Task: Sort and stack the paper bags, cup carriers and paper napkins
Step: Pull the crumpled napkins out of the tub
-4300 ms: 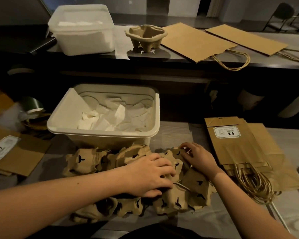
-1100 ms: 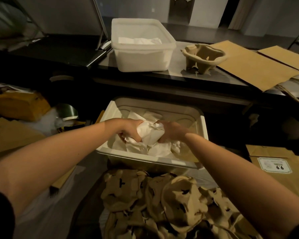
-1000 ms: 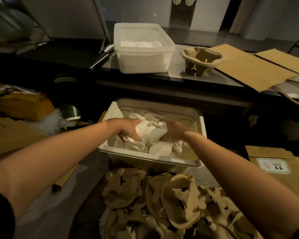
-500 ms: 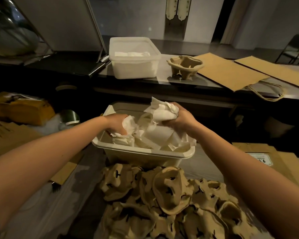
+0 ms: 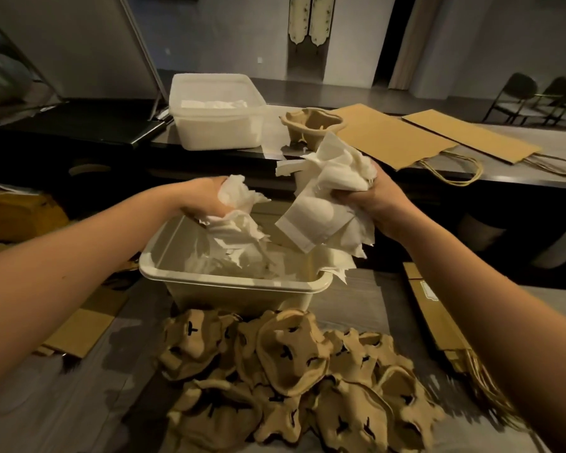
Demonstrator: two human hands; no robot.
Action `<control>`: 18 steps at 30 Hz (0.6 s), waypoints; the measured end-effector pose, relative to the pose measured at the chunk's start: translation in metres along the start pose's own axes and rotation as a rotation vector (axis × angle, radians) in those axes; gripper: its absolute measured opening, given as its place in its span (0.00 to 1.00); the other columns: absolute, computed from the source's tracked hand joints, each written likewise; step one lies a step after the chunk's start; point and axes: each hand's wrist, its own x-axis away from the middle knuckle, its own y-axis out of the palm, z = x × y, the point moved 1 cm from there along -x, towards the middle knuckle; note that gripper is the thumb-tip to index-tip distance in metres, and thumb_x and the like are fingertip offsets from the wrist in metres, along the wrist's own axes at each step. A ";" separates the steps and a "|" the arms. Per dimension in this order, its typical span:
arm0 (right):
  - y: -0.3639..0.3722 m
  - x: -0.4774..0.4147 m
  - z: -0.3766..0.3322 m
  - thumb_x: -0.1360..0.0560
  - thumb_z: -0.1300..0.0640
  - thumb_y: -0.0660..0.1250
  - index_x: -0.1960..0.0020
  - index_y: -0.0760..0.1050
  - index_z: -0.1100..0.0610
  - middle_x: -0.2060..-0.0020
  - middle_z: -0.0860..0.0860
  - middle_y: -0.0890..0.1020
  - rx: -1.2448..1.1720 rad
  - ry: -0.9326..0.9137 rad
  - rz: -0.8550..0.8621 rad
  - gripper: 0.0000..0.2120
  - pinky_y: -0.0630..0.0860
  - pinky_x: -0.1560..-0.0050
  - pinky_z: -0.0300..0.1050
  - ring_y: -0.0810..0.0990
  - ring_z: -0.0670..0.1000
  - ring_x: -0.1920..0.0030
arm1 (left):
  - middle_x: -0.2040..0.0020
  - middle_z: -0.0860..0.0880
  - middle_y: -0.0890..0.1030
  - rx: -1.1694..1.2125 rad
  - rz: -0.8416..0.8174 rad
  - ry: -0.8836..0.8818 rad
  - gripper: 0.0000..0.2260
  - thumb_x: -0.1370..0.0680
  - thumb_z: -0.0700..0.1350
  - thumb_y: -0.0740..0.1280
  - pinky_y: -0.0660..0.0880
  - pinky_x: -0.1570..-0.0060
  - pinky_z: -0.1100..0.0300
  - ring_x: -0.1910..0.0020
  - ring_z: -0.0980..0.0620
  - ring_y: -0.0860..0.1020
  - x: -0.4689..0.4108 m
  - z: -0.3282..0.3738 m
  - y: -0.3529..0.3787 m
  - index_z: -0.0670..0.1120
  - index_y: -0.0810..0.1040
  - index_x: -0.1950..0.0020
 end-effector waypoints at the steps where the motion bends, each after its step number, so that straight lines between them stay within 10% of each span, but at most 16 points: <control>1: -0.004 0.001 0.001 0.42 0.59 0.76 0.35 0.68 0.55 0.44 0.54 0.78 -0.008 -0.002 -0.001 0.37 0.74 0.40 0.57 0.77 0.55 0.43 | 0.37 0.44 0.74 0.026 -0.005 0.023 0.32 0.27 0.45 0.72 0.73 0.43 0.53 0.41 0.45 0.74 0.002 0.004 -0.002 0.46 0.61 0.26; 7: -0.031 0.020 0.014 0.35 0.66 0.75 0.35 0.68 0.53 0.45 0.54 0.78 0.017 -0.017 -0.039 0.32 0.76 0.43 0.52 0.78 0.54 0.43 | 0.46 0.49 0.75 0.101 -0.058 0.064 0.29 0.27 0.41 0.71 0.70 0.54 0.61 0.50 0.52 0.74 0.012 0.010 -0.006 0.44 0.64 0.29; 18: -0.046 0.036 0.117 0.29 0.61 0.72 0.33 0.66 0.54 0.47 0.49 0.74 0.398 0.257 0.127 0.27 0.69 0.48 0.41 0.74 0.53 0.43 | 0.44 0.50 0.74 0.067 -0.120 0.065 0.30 0.27 0.42 0.71 0.70 0.45 0.58 0.45 0.51 0.73 -0.003 0.031 0.010 0.47 0.63 0.28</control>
